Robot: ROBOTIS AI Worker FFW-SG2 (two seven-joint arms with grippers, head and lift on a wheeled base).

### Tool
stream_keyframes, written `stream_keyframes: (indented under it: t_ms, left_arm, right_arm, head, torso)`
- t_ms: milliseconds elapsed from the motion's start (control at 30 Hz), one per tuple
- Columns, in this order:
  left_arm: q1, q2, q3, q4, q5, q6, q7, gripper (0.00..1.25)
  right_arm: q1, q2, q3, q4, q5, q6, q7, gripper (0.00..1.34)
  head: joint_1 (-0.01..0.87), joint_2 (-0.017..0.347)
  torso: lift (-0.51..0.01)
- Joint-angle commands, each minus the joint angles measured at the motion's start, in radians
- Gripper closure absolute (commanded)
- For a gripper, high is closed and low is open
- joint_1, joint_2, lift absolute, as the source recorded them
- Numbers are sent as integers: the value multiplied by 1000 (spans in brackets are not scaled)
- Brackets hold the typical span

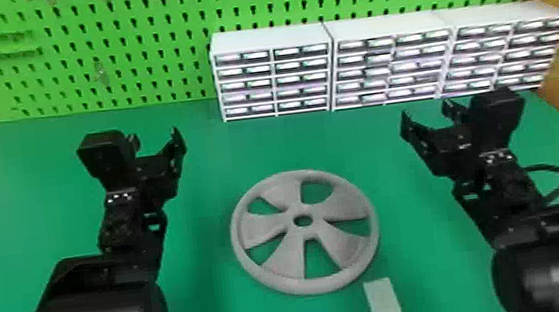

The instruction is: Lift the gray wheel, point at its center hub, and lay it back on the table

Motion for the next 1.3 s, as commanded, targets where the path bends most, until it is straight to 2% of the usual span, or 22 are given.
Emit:
stream_keyframes:
  t_ms: [0, 367, 567, 867, 1267]
  left_arm:
    - [0, -1, 1, 0, 1, -1, 0, 545]
    - [3, 0, 11, -8, 1, -1, 2, 545]
    - [6, 0, 15, -16, 1, 1, 2, 545]
    - [23, 0, 43, -42, -19, 13, 5, 545]
    - [39, 0, 77, -91, -65, 41, 5, 545]
  right_arm:
    - [0, -2, 3, 0, -2, 3, 0, 535]
    - [-6, -7, 6, 0, -9, 31, 0, 535]
    - [-17, -12, 13, -37, -22, 127, -5, 535]
    - [-51, -21, 69, -141, -45, 393, -109, 535]
    - [-115, -28, 156, -161, -206, 632, -261, 535]
  head:
    - [692, 48]
    - [692, 48]
    - [692, 48]
    - [692, 48]
    - [692, 48]
  torso:
    - [-96]
    - [-96]
    - [-96]
    - [-96]
    - [-96]
